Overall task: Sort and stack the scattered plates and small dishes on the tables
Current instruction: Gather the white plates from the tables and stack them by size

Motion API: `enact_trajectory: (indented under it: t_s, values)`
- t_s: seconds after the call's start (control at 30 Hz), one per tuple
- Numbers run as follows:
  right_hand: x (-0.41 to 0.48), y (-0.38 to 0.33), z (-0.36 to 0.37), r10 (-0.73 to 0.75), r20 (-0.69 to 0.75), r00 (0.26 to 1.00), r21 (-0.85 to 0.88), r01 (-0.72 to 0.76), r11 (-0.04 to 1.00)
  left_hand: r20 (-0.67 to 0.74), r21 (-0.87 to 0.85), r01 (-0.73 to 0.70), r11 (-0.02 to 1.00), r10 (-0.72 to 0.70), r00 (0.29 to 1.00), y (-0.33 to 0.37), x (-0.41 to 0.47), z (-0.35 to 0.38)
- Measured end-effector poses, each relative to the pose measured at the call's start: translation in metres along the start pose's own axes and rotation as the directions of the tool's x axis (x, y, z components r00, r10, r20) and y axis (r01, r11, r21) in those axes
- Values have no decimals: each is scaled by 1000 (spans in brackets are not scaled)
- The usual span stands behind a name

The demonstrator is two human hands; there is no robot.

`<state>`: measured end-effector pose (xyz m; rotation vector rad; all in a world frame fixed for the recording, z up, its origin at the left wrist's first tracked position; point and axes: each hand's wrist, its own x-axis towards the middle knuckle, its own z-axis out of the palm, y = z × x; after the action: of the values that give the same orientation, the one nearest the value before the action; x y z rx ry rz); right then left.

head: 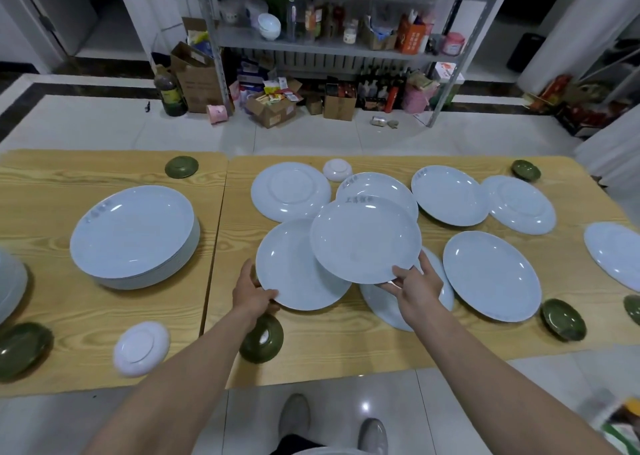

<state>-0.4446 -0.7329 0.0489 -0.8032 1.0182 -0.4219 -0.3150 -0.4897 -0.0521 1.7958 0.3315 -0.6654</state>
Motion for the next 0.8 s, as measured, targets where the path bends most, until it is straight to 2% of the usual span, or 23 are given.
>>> enact_trajectory:
  t_s: [0.43, 0.63, 0.8]
  values:
    - [-15, 0, 11, -19, 62, 998, 43, 16, 999, 1, -305, -37, 952, 40, 999, 7, -12, 2]
    - [-20, -12, 15, -36, 151, 988, 60, 27, 998, -57, -438, -66, 897, 46, 997, 20, -39, 0]
    - [-28, -19, 25, -38, 220, 975, 80, 20, 997, -122, -479, -128, 869, 79, 989, 32, -68, -11]
